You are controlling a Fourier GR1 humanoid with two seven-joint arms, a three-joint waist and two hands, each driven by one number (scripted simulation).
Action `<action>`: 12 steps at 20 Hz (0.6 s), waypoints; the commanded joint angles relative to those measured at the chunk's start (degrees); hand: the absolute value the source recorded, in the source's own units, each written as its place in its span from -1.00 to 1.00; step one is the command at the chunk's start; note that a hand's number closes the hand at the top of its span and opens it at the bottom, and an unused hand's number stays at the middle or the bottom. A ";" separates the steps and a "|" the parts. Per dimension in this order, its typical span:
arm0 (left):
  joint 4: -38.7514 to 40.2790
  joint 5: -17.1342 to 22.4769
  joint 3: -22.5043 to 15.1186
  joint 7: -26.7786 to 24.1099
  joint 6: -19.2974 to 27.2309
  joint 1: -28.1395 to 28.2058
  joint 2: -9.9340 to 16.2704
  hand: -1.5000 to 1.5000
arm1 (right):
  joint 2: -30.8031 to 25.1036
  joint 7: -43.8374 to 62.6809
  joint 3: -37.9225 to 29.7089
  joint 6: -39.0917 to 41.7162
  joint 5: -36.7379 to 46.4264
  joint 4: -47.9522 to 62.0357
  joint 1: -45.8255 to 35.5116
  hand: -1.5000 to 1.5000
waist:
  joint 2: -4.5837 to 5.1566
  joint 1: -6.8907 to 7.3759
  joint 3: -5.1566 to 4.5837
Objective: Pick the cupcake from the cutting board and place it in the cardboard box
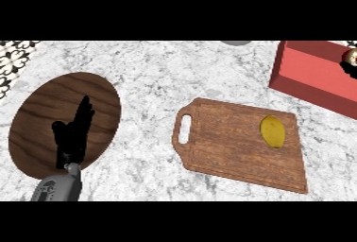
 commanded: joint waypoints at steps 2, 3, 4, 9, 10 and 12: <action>1.02 0.37 0.56 -1.89 -1.44 -0.23 0.90 0.00 | 0.12 -2.42 -3.05 1.30 -1.71 12.89 -5.42 -1.00 | 0.30 0.58 0.04; 1.06 -0.15 -0.39 -2.44 -0.78 0.98 -0.42 0.00 | 0.40 -5.46 -4.18 -0.02 -2.66 14.31 -4.14 -1.00 | 0.47 0.77 0.10; 0.92 0.56 0.55 0.38 -1.22 -2.06 0.73 0.00 | 0.95 -6.36 -4.56 1.03 -3.32 15.37 -5.17 -1.00 | 0.47 0.63 0.12; 0.87 -0.16 -0.64 -0.48 0.06 -0.83 -1.43 0.00 | -0.33 -15.07 -9.83 4.91 -9.12 17.99 -6.83 -1.00 | 0.36 0.21 0.14; -0.50 0.16 0.11 -0.82 -1.16 0.58 0.54 0.00 | 0.23 -18.13 -10.91 5.53 -10.55 18.08 -5.76 -1.00 | 0.18 0.24 0.16; 0.60 -0.77 -0.25 -1.35 0.73 0.39 -0.93 0.00 | -0.95 -18.88 -14.58 10.20 -14.59 19.60 -7.04 -1.00 | 0.24 -0.09 0.17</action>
